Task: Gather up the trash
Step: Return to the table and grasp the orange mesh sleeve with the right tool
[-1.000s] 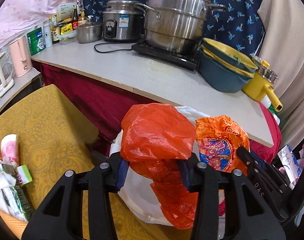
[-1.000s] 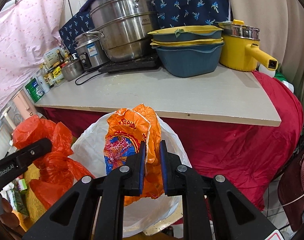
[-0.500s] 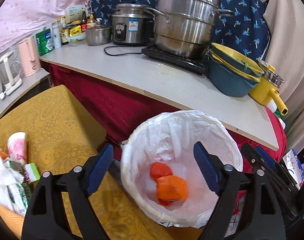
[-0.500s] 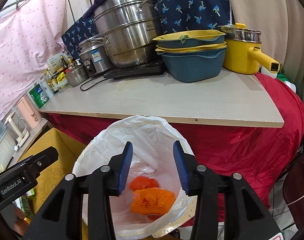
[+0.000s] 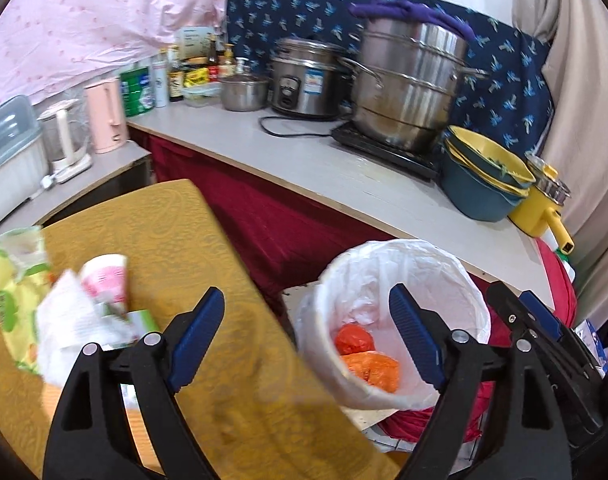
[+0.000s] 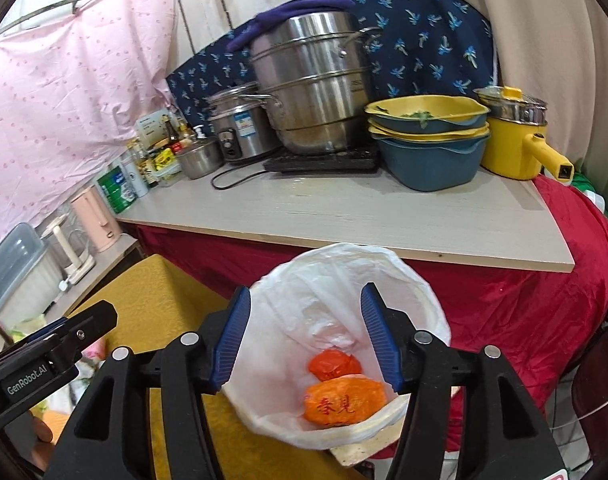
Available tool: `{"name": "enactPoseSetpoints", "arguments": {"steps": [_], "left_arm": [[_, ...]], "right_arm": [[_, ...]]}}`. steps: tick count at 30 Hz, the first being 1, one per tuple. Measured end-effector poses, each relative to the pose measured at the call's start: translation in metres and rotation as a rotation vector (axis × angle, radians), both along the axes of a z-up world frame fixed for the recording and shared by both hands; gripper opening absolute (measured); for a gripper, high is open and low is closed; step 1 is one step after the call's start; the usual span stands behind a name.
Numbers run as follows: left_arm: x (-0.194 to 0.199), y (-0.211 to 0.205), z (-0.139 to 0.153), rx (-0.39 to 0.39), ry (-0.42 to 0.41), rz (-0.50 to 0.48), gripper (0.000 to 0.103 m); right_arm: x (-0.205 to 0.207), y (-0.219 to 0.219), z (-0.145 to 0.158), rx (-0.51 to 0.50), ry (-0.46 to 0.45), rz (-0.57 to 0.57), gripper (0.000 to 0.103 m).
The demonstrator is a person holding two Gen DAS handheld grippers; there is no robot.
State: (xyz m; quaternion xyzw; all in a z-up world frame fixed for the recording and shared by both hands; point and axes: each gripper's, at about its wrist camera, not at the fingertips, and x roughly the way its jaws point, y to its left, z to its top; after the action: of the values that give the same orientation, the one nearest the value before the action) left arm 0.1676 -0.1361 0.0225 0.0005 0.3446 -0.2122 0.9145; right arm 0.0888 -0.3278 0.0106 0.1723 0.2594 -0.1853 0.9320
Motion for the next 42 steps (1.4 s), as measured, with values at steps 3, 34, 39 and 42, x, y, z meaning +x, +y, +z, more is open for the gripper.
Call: {"name": "enactPoseSetpoints", "arguments": {"steps": [3,34,39,42], "left_arm": [[-0.007,0.027,0.006,-0.006,-0.006,0.038,0.081],[-0.058,0.274,-0.040,0.054,0.081,0.431,0.081],[-0.059,0.293,-0.051,0.060,0.099,0.454,0.081],[-0.060,0.300,-0.057,0.065,0.108,0.468,0.081]], "right_arm": [[0.000,0.027,0.009,-0.018,-0.007,0.047,0.059],[0.018,0.250,-0.042,-0.011,0.149,0.498,0.084],[0.030,0.270,-0.059,-0.006,0.197,0.529,0.084],[0.035,0.284,-0.063,-0.013,0.206,0.548,0.084]]}}
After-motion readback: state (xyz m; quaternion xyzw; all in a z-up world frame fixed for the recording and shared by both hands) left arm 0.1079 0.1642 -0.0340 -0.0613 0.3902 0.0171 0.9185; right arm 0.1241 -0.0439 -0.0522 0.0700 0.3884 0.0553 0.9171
